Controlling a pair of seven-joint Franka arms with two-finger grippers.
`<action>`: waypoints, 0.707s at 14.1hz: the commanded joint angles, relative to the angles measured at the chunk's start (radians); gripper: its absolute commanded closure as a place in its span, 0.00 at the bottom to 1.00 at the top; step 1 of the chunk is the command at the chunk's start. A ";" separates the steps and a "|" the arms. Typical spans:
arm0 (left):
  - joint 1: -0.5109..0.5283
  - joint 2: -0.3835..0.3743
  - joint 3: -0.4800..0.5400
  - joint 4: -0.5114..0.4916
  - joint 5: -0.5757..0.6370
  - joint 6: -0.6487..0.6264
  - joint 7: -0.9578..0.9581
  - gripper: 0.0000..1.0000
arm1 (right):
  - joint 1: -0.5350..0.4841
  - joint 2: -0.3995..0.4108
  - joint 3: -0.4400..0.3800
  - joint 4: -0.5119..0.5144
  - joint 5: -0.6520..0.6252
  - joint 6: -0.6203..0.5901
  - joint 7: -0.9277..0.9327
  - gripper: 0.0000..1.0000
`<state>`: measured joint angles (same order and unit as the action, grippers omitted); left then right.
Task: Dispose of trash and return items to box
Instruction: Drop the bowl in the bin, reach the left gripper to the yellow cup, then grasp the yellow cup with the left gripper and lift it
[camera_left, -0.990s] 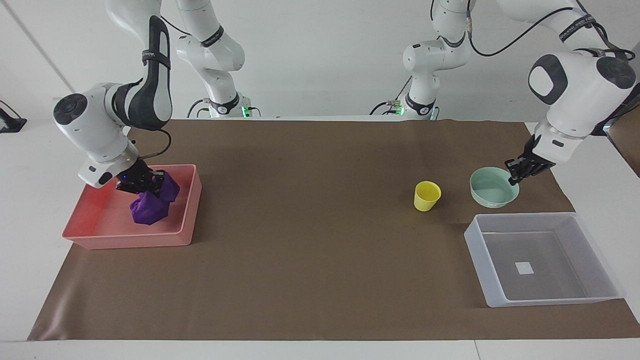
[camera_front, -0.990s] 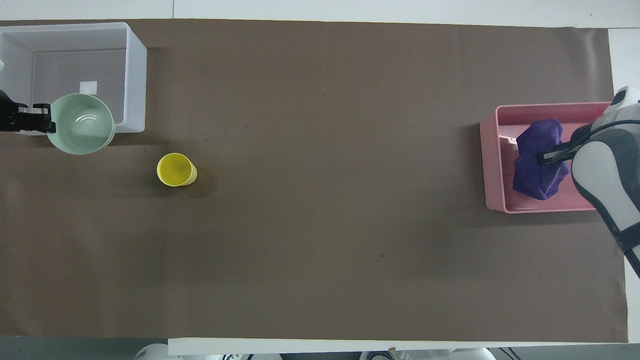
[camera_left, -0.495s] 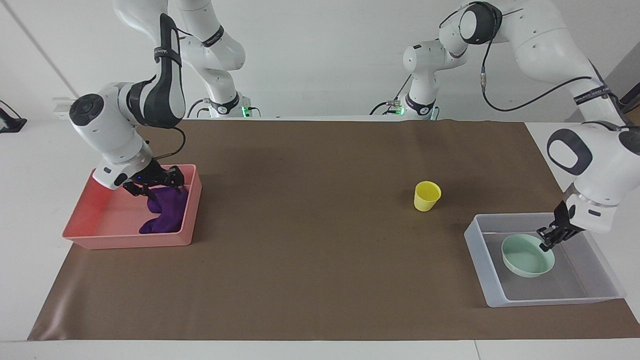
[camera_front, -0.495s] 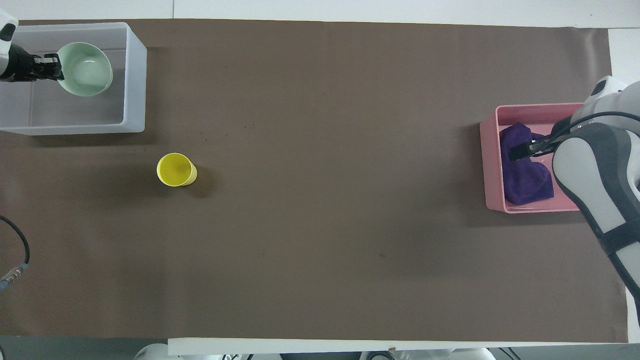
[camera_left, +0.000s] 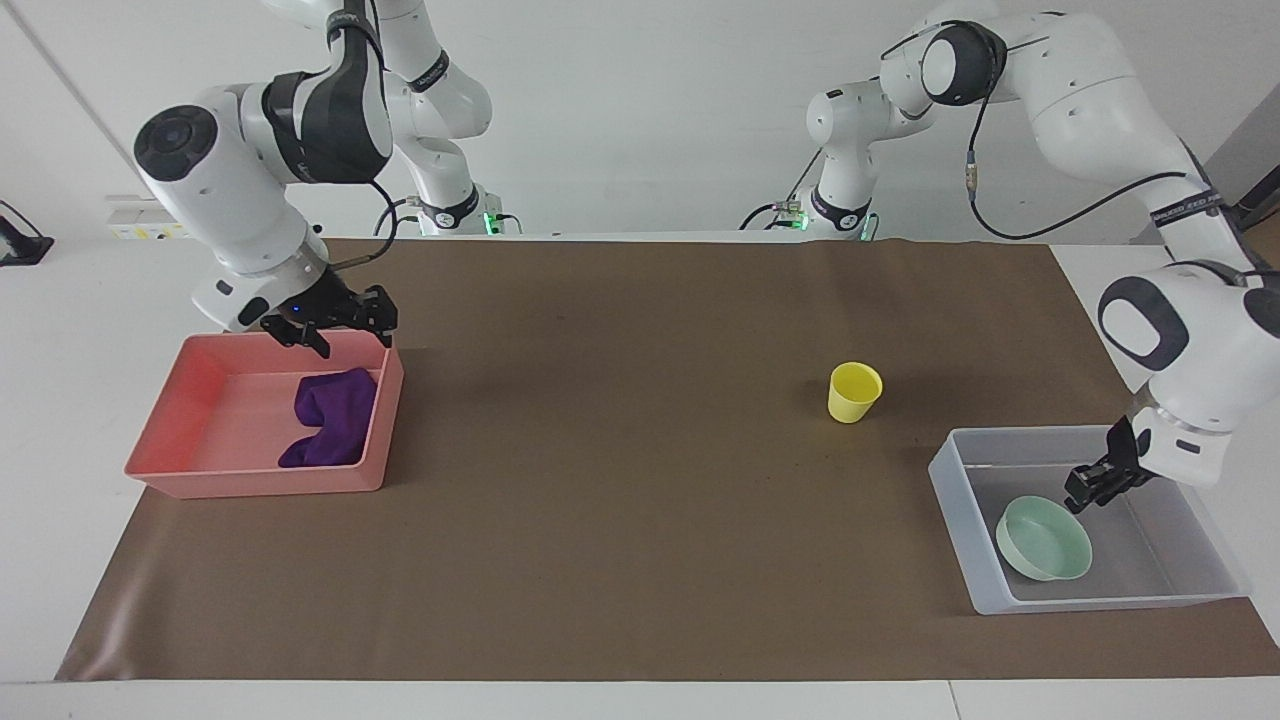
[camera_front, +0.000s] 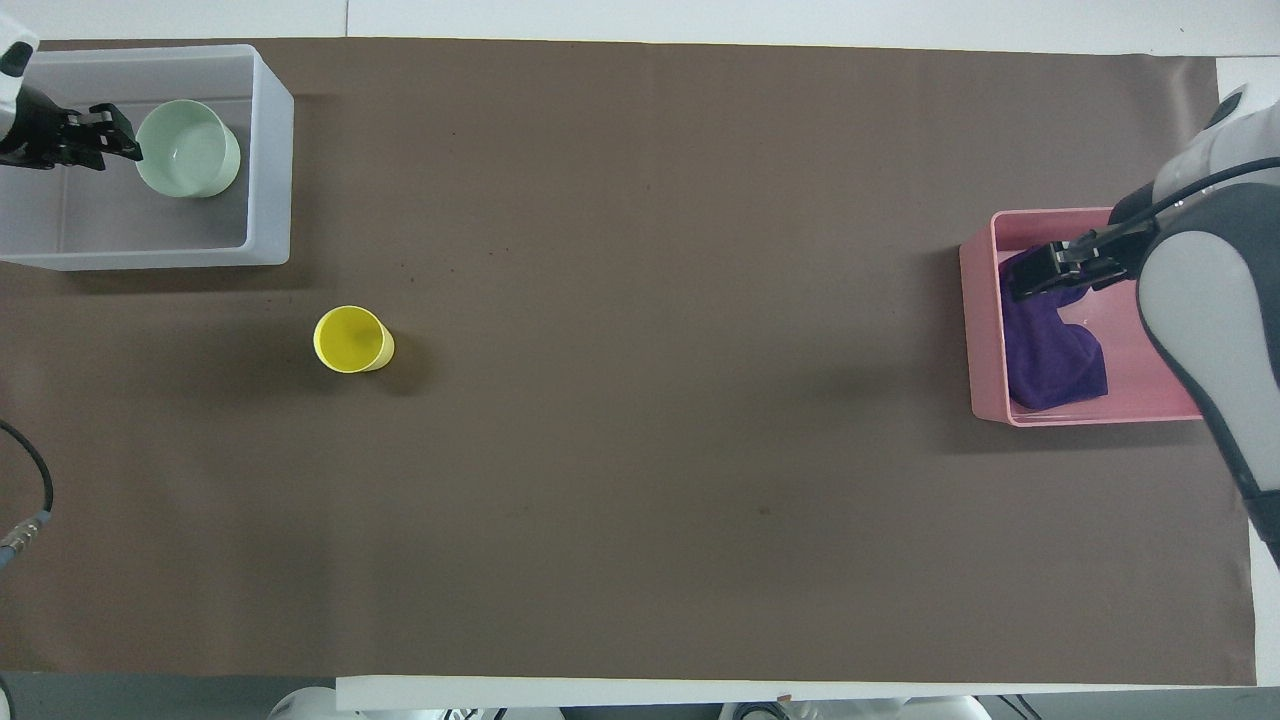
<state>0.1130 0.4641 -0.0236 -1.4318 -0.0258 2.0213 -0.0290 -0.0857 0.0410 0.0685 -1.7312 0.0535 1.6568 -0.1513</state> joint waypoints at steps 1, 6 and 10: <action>-0.053 -0.213 0.002 -0.122 -0.003 -0.172 -0.032 0.00 | -0.012 -0.039 0.002 0.058 -0.004 -0.103 0.009 0.14; -0.281 -0.413 -0.002 -0.488 -0.003 -0.163 -0.334 0.00 | -0.017 -0.107 0.004 0.033 -0.017 -0.178 0.010 0.01; -0.351 -0.515 -0.002 -0.806 -0.003 0.149 -0.365 0.01 | -0.002 -0.128 -0.006 0.025 -0.017 -0.187 0.010 0.00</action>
<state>-0.2187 0.0401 -0.0436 -2.0593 -0.0266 2.0198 -0.3814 -0.0887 -0.0607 0.0639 -1.6795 0.0489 1.4724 -0.1507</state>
